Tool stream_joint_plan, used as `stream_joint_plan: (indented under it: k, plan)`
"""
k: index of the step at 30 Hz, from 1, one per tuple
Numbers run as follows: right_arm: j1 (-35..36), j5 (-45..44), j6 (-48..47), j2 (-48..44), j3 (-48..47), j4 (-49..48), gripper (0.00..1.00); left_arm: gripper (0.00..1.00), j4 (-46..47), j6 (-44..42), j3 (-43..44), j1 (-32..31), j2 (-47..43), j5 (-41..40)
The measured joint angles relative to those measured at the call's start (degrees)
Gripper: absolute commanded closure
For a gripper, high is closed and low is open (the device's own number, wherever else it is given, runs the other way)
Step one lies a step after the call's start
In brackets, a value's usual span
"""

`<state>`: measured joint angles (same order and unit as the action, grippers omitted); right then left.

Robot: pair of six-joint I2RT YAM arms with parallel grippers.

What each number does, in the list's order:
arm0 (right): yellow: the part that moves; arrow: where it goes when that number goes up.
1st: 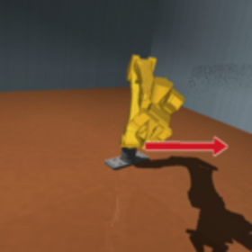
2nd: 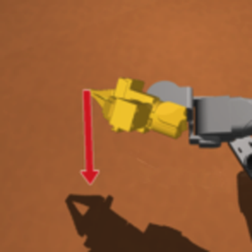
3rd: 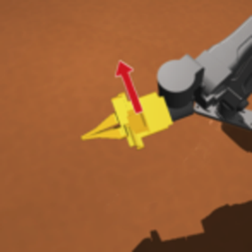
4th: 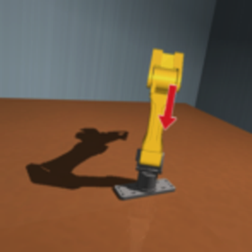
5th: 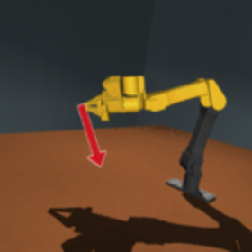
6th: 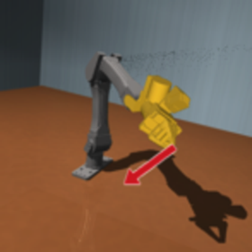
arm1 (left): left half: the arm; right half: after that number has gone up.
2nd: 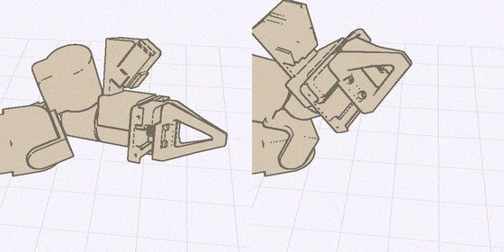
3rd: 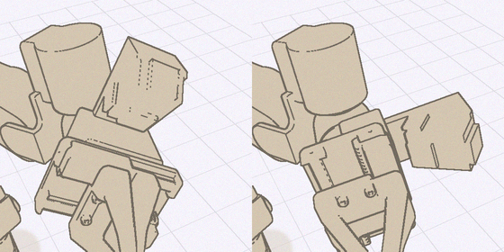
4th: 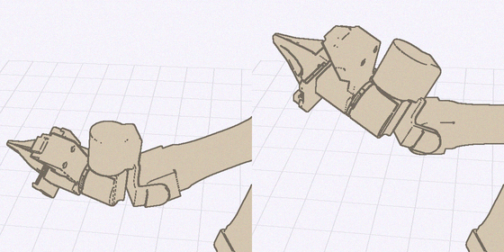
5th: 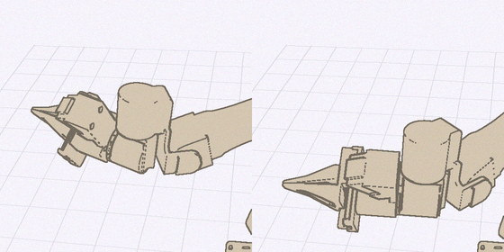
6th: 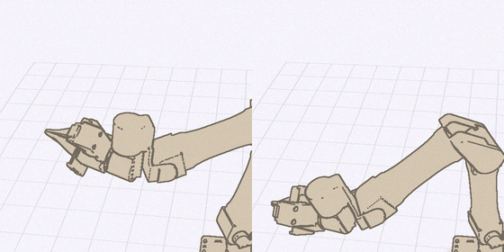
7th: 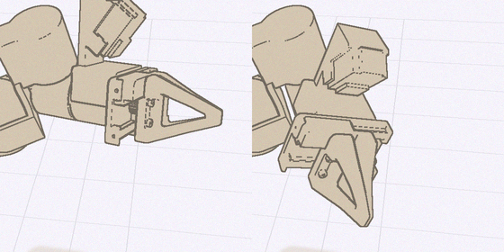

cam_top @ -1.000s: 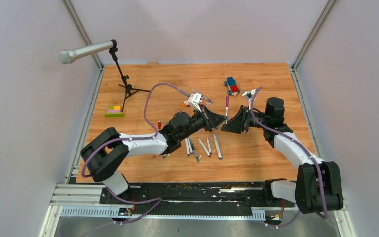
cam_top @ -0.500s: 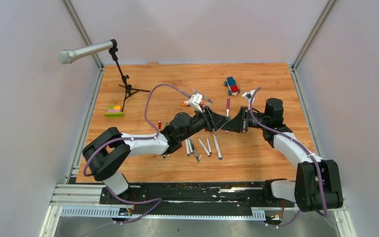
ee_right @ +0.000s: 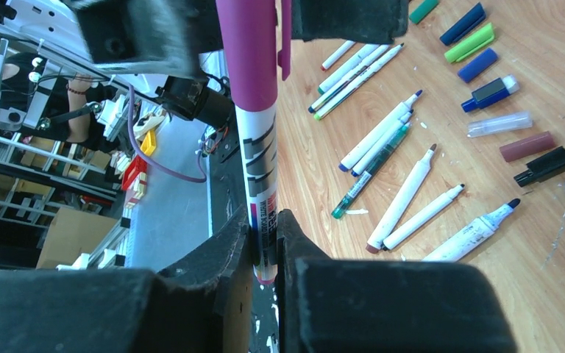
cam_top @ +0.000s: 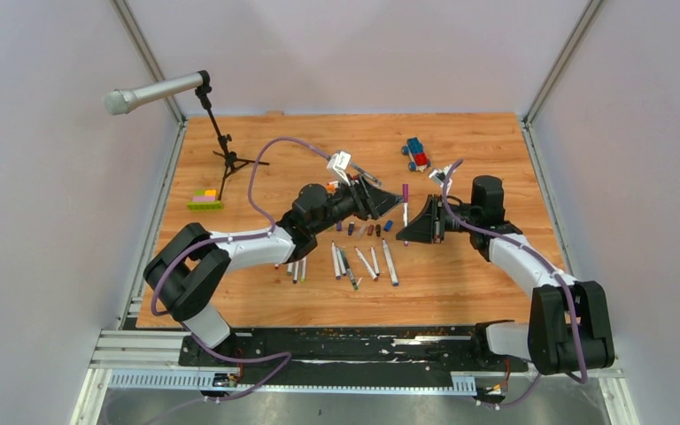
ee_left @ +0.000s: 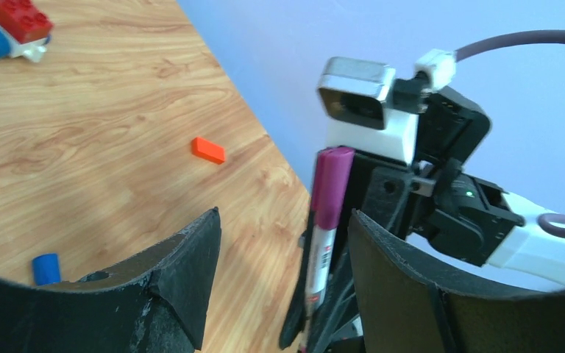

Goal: Open the pen caps
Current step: Open the pen cap from the pen.

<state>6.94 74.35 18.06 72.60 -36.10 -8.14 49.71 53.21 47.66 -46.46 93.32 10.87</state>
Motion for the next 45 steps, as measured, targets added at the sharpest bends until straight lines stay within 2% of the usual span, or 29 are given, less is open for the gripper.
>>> stream_joint_plan:
  k: [6,19,21,24,25,30,35,42,45]
  plan:
    - [0.6,0.6,-1.8,0.8,-0.2,2.2,1.00,0.34,-0.5,0.0,4.1,-0.1,0.1,3.7]
    - [0.8,0.8,-2.8,1.2,-0.5,2.5,1.00,0.55,-0.2,0.3,7.0,-0.1,3.5,7.1]
    - [0.8,0.8,-2.8,1.2,-0.7,2.8,1.00,0.64,-0.2,0.5,7.1,-0.1,3.8,7.3]
    - [0.8,0.9,-2.8,1.3,-0.7,2.9,1.00,0.93,-0.1,1.0,7.2,-0.1,4.2,7.7]
    - [0.8,1.2,-2.8,1.3,-0.7,2.9,1.00,1.00,-0.2,1.0,7.2,0.0,4.3,7.6]
    - [0.9,1.0,-2.8,1.4,-0.7,3.2,1.00,1.00,-0.9,0.7,7.8,0.9,4.4,7.7]
    - [2.4,-1.9,-2.0,2.1,-1.7,1.1,1.00,1.00,-6.3,-0.5,10.6,3.4,3.6,8.0]
    - [9.0,0.3,-2.2,2.8,-1.1,2.6,1.00,1.00,-7.4,-3.3,20.0,18.1,-2.8,-5.7]
    - [9.3,-0.7,-3.5,2.8,-1.1,4.5,1.00,1.00,-7.2,-4.1,20.7,20.1,-6.0,-7.2]
